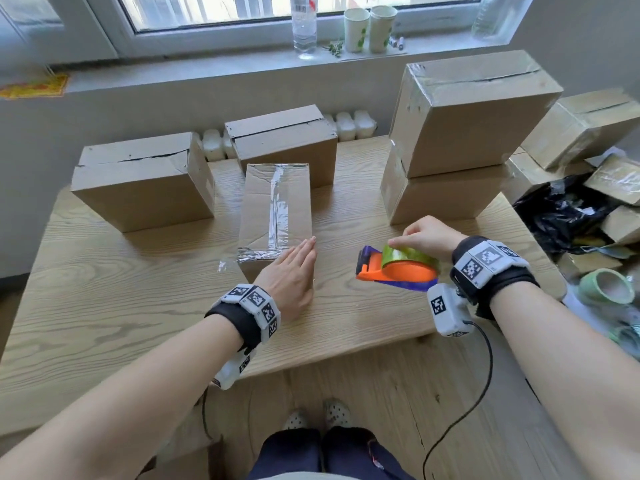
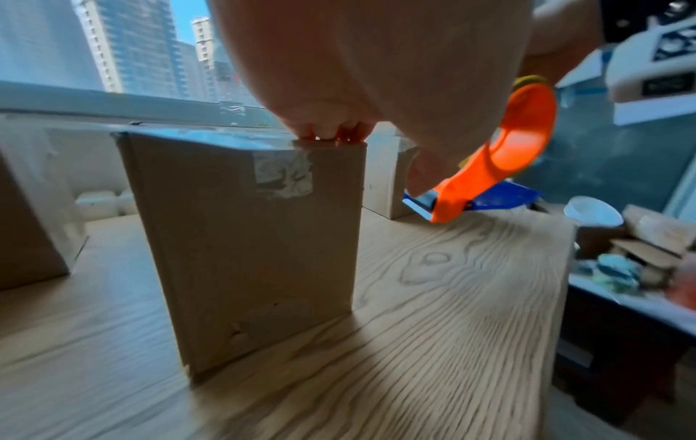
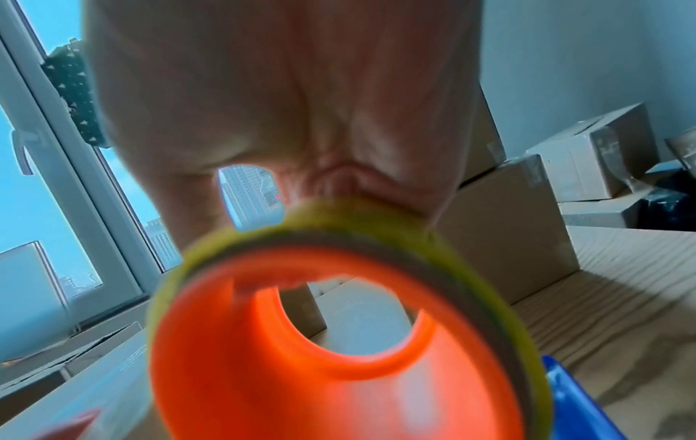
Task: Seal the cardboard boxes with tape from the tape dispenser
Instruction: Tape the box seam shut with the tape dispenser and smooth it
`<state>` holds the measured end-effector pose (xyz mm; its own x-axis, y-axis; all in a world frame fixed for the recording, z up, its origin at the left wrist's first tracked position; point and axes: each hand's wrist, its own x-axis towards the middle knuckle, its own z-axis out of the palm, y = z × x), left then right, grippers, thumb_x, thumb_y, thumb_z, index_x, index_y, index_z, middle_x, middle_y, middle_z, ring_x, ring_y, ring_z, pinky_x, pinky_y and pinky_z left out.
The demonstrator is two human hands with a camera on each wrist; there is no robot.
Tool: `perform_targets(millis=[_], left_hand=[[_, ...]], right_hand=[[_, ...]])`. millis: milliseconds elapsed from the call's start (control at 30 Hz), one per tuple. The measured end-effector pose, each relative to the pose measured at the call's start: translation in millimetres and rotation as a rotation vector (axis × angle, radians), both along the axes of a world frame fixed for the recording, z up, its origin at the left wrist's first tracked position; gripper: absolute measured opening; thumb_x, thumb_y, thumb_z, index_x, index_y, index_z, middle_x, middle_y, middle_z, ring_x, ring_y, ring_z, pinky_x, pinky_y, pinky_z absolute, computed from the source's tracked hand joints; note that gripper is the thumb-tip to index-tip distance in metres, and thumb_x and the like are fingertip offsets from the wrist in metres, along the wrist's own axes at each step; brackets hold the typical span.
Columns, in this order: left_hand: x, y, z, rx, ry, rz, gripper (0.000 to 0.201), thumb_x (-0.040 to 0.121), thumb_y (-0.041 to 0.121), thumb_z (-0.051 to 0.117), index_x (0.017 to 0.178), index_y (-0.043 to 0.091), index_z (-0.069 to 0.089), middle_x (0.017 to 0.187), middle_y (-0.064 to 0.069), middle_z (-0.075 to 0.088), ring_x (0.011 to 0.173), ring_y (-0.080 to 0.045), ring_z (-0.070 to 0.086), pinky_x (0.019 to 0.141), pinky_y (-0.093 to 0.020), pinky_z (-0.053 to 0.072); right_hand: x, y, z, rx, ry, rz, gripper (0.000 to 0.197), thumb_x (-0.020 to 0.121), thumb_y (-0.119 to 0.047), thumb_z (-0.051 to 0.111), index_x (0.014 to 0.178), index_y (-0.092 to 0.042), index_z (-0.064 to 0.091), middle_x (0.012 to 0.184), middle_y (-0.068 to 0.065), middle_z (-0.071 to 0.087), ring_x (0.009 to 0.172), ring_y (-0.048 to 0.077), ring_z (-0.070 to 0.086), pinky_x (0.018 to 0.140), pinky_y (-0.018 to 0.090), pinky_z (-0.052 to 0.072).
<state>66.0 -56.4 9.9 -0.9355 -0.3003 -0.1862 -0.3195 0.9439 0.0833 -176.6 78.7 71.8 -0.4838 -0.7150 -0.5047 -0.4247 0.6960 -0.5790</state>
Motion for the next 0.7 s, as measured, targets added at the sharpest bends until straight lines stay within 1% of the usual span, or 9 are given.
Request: perform_targets(millis=[100,167,233,367,433,533,567,633,700], left_hand=[[0,-3,4,0.073,0.004,0.004,0.076,0.091,0.032,0.047,0.148,0.002,0.006,0.157,-0.011,-0.006,0.146,-0.019,-0.003,0.117,-0.027,-0.002],[1,-5,4,0.104,0.018,-0.003,0.078,0.091,0.034,0.047,0.148,0.004,0.004,0.158,-0.01,-0.006,0.146,-0.018,-0.003,0.117,-0.026,-0.003],[2,-6,2,0.117,0.025,-0.009,0.079,0.092,0.038,0.046,0.149,0.006,0.001,0.158,-0.009,-0.006,0.146,-0.017,-0.004,0.117,-0.026,-0.003],[5,-7,1,0.126,0.018,-0.023,0.082,0.093,0.042,0.044,0.149,0.008,-0.005,0.158,-0.006,-0.009,0.145,-0.016,-0.008,0.119,-0.029,-0.001],[6,-8,1,0.129,0.014,-0.024,0.083,0.092,0.042,0.045,0.149,0.009,-0.006,0.157,-0.006,-0.01,0.145,-0.016,-0.008,0.119,-0.031,0.0],[6,-9,0,0.138,0.015,-0.033,0.084,0.092,0.041,0.047,0.149,0.009,-0.006,0.157,-0.007,-0.009,0.145,-0.017,-0.008,0.119,-0.032,0.001],[7,-10,-1,0.144,0.018,-0.036,0.084,0.091,0.039,0.047,0.149,0.01,-0.006,0.158,-0.006,-0.009,0.145,-0.016,-0.008,0.119,-0.031,0.001],[7,-11,-1,0.159,0.031,-0.039,0.082,0.089,0.031,0.049,0.149,0.011,-0.003,0.158,-0.004,-0.007,0.145,-0.015,-0.007,0.119,-0.029,-0.001],[7,-12,-1,0.162,0.03,-0.044,0.082,0.087,0.026,0.05,0.149,0.011,0.0,0.158,-0.003,-0.006,0.145,-0.013,-0.006,0.118,-0.027,-0.002]], right_hand=[[3,1,0,-0.083,-0.019,-0.071,0.048,0.074,-0.047,0.074,0.054,-0.013,0.047,0.058,0.005,0.038,0.057,0.017,0.039,0.056,0.028,0.032],[8,1,0,-0.121,-0.041,-0.11,0.055,0.067,-0.053,0.077,0.048,-0.017,0.04,0.056,0.003,0.037,0.054,0.015,0.039,0.056,0.028,0.033],[12,0,0,-0.161,-0.064,-0.135,0.058,0.063,-0.054,0.079,0.045,-0.02,0.037,0.051,-0.001,0.036,0.049,0.012,0.038,0.054,0.026,0.034],[16,-4,-2,-0.246,-0.112,-0.179,0.054,0.066,-0.048,0.08,0.045,-0.019,0.039,0.042,-0.007,0.039,0.039,0.005,0.038,0.046,0.018,0.033],[15,-5,-2,-0.269,-0.13,-0.191,0.053,0.066,-0.048,0.079,0.047,-0.018,0.039,0.046,-0.004,0.039,0.04,0.007,0.037,0.046,0.019,0.032],[15,-5,-2,-0.288,-0.18,-0.2,0.052,0.061,-0.052,0.079,0.053,-0.016,0.041,0.052,0.001,0.035,0.044,0.011,0.034,0.046,0.023,0.028],[16,-5,-2,-0.294,-0.186,-0.205,0.052,0.061,-0.051,0.079,0.053,-0.016,0.042,0.051,0.0,0.036,0.043,0.011,0.034,0.045,0.021,0.028],[18,-6,-2,-0.323,-0.173,-0.218,0.052,0.066,-0.045,0.081,0.049,-0.017,0.04,0.044,-0.006,0.038,0.039,0.007,0.035,0.041,0.017,0.03],[20,-8,-2,-0.358,-0.163,-0.225,0.049,0.068,-0.038,0.081,0.048,-0.017,0.042,0.04,-0.009,0.041,0.036,0.005,0.038,0.039,0.015,0.032]])
